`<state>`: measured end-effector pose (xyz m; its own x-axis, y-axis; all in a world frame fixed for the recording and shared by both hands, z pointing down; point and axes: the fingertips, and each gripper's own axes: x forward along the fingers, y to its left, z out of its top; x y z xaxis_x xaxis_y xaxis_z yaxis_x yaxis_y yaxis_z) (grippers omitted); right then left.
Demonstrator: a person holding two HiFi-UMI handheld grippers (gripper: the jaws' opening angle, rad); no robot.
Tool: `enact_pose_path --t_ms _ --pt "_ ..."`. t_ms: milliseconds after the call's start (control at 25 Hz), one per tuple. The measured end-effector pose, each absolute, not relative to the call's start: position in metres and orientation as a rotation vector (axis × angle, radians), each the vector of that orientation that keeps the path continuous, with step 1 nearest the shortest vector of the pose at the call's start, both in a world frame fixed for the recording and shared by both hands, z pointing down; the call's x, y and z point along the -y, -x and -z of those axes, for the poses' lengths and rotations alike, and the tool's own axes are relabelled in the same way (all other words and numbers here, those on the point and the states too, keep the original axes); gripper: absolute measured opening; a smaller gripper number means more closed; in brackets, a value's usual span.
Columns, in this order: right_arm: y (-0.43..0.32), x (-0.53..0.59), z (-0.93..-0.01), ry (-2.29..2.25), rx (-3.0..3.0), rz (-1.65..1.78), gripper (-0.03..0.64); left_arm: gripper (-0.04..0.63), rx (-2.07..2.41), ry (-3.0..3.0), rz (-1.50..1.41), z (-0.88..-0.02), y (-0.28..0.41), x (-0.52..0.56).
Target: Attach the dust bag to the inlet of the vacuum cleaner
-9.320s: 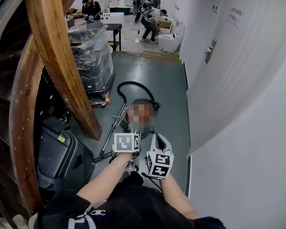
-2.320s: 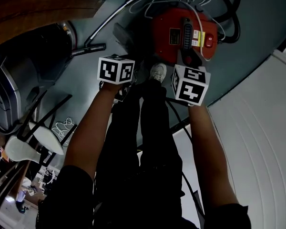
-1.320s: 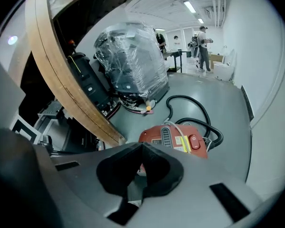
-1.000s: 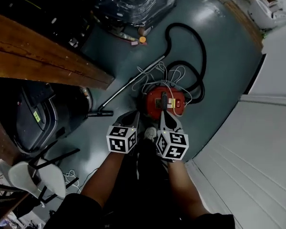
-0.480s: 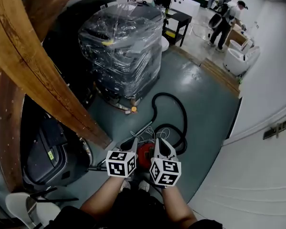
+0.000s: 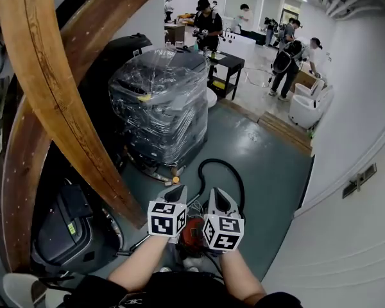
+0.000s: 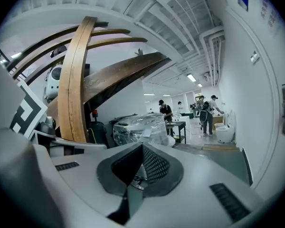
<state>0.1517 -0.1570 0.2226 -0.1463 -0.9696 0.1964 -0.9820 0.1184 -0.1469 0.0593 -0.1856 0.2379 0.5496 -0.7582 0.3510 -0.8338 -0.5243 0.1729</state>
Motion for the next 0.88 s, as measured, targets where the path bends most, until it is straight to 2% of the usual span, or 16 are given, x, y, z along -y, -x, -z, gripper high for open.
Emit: enact_pose_path --t_ms 880 --pt "-0.146 0.137 -0.214 -1.924 2.366 -0.255 -0.002 0.0 1.335 -2.502 -0.305 -0.232 -0.079 0.162"
